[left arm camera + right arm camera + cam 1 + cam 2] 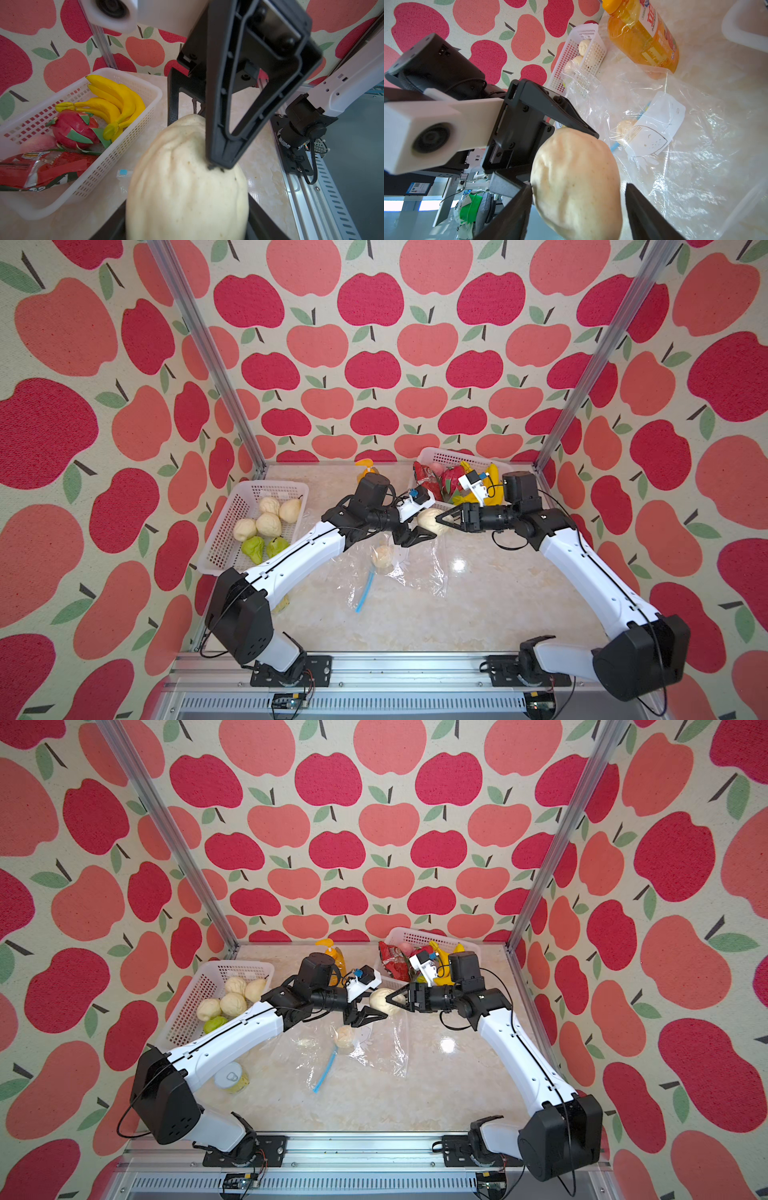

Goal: Open the zip-top bag and take out the pear
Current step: Pick up the pear from the zipper food storage bag, then place the pear in the basket.

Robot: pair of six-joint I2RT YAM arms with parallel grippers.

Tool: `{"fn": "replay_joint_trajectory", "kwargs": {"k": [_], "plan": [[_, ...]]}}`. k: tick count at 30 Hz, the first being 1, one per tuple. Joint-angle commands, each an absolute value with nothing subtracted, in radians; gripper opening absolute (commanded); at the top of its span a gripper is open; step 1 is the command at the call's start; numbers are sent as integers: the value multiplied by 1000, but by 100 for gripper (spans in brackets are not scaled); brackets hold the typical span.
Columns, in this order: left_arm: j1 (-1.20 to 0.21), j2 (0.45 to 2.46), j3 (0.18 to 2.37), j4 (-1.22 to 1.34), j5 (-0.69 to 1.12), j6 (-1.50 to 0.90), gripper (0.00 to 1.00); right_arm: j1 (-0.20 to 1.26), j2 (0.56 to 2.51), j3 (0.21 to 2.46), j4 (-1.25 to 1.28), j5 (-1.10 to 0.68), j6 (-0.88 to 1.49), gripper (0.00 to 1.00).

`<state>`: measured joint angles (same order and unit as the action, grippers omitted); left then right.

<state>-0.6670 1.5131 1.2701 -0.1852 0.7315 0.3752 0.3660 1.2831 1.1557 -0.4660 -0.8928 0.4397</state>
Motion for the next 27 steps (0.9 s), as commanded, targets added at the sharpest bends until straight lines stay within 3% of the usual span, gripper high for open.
{"fn": "replay_joint_trajectory", "kwargs": {"k": [1, 8, 17, 19, 27], "plan": [[-654, 1507, 1291, -179, 702, 380, 65, 368, 1276, 1169, -463, -864, 433, 82], [-495, 1473, 1270, -289, 624, 276, 61, 289, 1236, 1158, -517, -666, 491, 86], [-55, 1333, 1143, -330, 301, 188, 61, 279, 1200, 1097, -647, -517, 404, 83], [19, 1345, 1150, -346, 222, 216, 62, 279, 1194, 1082, -654, -505, 398, 83], [230, 1481, 1186, -374, 181, 229, 62, 279, 1177, 1051, -647, -497, 409, 83]]}}
